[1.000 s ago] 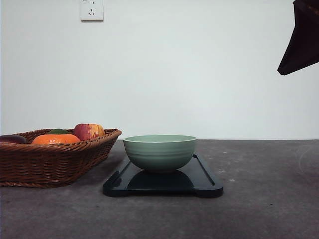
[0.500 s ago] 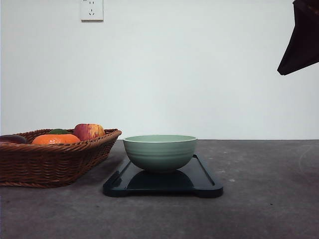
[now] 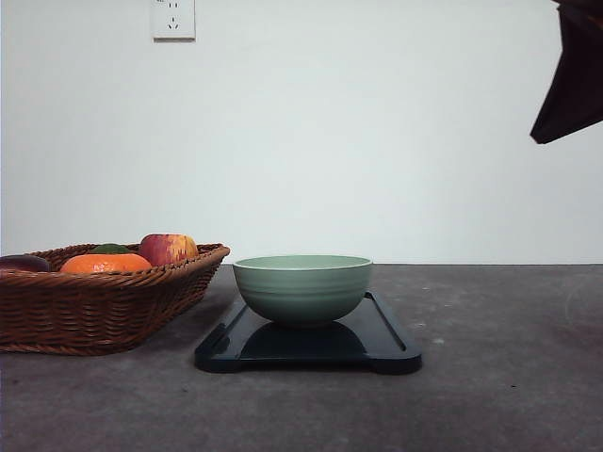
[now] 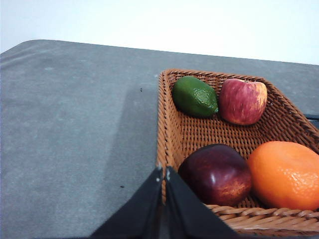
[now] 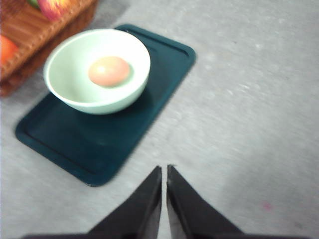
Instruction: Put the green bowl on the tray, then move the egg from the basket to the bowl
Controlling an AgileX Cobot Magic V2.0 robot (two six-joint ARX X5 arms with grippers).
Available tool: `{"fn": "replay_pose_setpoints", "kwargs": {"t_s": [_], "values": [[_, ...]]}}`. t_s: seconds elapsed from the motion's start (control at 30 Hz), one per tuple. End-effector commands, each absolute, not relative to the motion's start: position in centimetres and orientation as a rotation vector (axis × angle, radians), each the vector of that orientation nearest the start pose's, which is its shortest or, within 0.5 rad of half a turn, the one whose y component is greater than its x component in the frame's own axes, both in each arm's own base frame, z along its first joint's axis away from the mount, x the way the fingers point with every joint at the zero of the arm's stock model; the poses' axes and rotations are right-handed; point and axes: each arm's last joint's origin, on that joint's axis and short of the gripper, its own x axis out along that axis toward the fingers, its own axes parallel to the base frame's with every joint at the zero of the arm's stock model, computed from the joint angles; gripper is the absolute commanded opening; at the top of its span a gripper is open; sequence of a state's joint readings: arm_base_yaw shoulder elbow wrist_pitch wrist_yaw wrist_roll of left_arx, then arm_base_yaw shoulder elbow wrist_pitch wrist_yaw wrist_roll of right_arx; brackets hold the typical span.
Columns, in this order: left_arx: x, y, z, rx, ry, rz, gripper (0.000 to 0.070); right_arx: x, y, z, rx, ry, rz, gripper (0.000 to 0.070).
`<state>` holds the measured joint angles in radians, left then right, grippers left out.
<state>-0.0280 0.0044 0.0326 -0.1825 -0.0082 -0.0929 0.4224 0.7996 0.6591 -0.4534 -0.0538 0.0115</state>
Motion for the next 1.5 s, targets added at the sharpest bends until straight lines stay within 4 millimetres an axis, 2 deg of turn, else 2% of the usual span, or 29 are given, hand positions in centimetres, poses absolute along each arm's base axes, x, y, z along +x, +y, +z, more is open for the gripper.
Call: {"fn": "replay_pose_setpoints", "kwargs": {"t_s": [0.0,0.27,0.47,0.7,1.47], "values": [[9.6,-0.2,15.0,-0.079,0.177,-0.009,0.0000,14.6,6.2,26.1,-0.120,0.551,0.434,0.0007],[9.6,-0.2,15.0,-0.079,0.177,-0.008,0.0000,11.1,2.2,22.3,-0.053,0.282,0.233,0.0007],[9.6,-0.2,15.0,-0.079,0.177,-0.009,0.0000,9.6,1.1,18.4,-0.038,0.170,0.151,0.0007],[9.6,-0.2,15.0,-0.079,0.177,-0.009,0.0000,9.6,0.8,15.6,-0.021,0.119,0.120,0.0007],[9.6,-0.2,15.0,-0.079,0.177,-0.009,0.0000,9.6,0.8,15.7,-0.012,0.096,0.119,0.0007]]}}
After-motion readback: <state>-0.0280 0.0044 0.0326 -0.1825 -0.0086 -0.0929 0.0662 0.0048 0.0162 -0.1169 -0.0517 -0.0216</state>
